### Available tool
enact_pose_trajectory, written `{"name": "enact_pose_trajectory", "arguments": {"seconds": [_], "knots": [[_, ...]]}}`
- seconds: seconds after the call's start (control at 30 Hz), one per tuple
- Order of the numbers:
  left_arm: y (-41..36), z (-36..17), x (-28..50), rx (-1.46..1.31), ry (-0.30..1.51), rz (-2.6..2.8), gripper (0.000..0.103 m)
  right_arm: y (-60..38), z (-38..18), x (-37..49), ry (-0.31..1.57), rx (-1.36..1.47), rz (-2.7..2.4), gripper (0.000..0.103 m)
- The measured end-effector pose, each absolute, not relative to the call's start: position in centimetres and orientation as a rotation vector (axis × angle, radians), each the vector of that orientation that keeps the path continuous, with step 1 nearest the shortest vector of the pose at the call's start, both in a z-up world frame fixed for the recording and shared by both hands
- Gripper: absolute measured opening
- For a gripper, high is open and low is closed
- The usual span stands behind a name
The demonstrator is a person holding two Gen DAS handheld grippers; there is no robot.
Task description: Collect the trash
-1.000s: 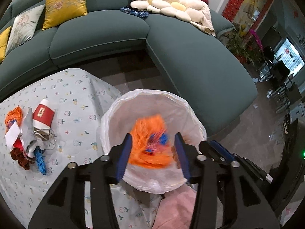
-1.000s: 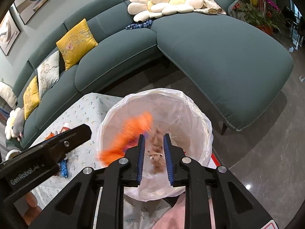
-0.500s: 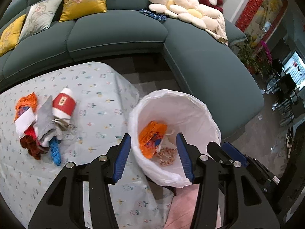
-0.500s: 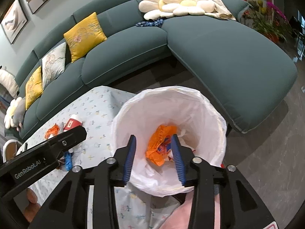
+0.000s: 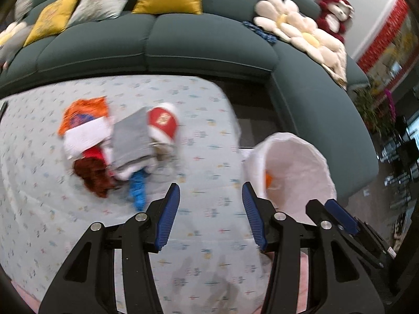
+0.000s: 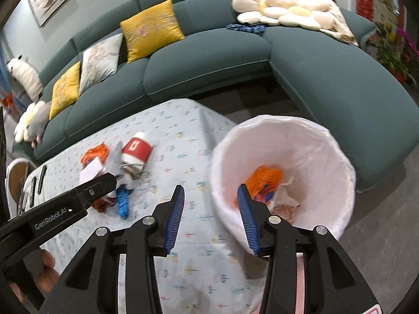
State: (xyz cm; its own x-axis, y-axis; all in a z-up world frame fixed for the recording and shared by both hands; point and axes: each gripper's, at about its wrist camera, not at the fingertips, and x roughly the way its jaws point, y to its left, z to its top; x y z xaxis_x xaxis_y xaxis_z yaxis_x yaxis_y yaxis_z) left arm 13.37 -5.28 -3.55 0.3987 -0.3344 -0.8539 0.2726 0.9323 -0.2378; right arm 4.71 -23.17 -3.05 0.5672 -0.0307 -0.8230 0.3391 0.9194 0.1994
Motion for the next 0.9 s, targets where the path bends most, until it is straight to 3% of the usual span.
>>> {"name": "enact_pose_trajectory", "arguments": {"seconds": [0.37, 0.5, 0.83, 0.9], "knots": [[3.0, -5.5, 14.7, -0.143, 1.128, -0.247, 0.052, -16.1, -4.1, 7.5, 1.003, 0.283, -0.126, 0.046], [5.7, -6.3, 15.1, -0.170, 1.132, -0.191, 0.065, -13.8, -5.2, 8.5, 1.035, 0.259, -0.097, 0.046], [10.9, -9.7, 17.1, -0.268, 1.198, -0.109, 0.065, -9.1, -8.9, 11.7, 1.124, 0.225, -0.043, 0.046], [11.4, -10.2, 17.8, -0.290, 1.209, -0.097, 0.072, -8.2, -9.8, 12.6, 1.142, 0.220, -0.033, 0.046]]}}
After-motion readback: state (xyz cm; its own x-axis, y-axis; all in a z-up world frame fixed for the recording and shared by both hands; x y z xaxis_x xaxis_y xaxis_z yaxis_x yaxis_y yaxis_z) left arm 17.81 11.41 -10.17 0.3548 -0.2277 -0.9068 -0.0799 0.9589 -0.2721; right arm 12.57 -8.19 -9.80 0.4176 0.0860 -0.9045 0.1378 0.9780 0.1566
